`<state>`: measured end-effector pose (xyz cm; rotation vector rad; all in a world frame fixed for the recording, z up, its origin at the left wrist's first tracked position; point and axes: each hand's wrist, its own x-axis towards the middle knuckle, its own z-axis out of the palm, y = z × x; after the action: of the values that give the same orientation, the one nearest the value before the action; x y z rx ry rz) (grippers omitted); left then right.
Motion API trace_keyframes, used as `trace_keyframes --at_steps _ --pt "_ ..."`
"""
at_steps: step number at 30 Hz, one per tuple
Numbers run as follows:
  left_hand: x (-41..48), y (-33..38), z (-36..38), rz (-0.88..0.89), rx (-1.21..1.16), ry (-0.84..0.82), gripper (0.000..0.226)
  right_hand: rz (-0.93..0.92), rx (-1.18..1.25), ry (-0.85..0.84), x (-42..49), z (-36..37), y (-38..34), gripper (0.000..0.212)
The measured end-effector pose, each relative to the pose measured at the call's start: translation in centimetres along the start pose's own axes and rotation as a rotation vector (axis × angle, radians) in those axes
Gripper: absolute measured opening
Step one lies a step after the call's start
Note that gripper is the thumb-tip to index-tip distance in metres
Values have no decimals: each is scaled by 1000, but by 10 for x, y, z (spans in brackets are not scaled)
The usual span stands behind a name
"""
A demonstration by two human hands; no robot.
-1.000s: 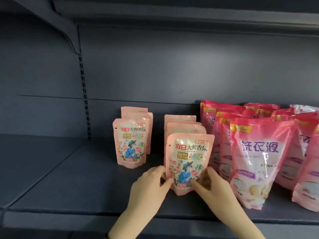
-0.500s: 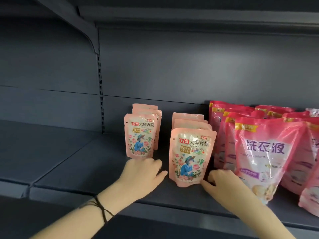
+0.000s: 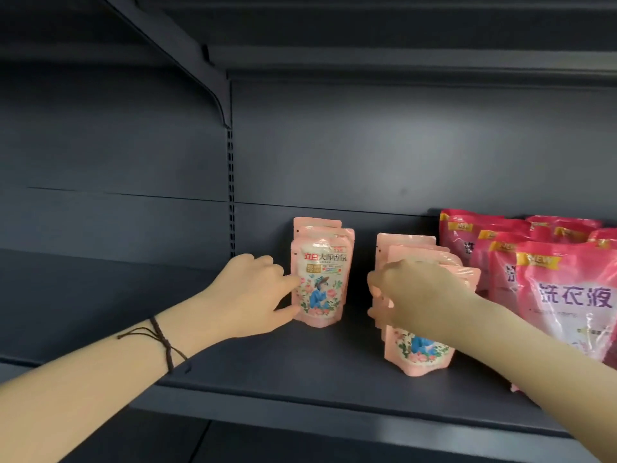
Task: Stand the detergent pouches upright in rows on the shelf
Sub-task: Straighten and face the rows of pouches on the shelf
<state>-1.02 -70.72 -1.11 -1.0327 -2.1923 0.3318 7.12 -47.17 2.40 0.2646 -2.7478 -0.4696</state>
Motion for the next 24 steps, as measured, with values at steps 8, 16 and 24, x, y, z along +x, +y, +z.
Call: trace_keyframes --at_steps 8,16,24 --pt "-7 -54 16 78 45 -31 43 97 -28 -58 47 -9 -41 30" --pt "51 -83 17 14 -95 71 39 162 -67 -58 96 -26 -12 33" --pt "88 -51 54 -381 -918 67 26 157 430 -200 134 -7 25 37"
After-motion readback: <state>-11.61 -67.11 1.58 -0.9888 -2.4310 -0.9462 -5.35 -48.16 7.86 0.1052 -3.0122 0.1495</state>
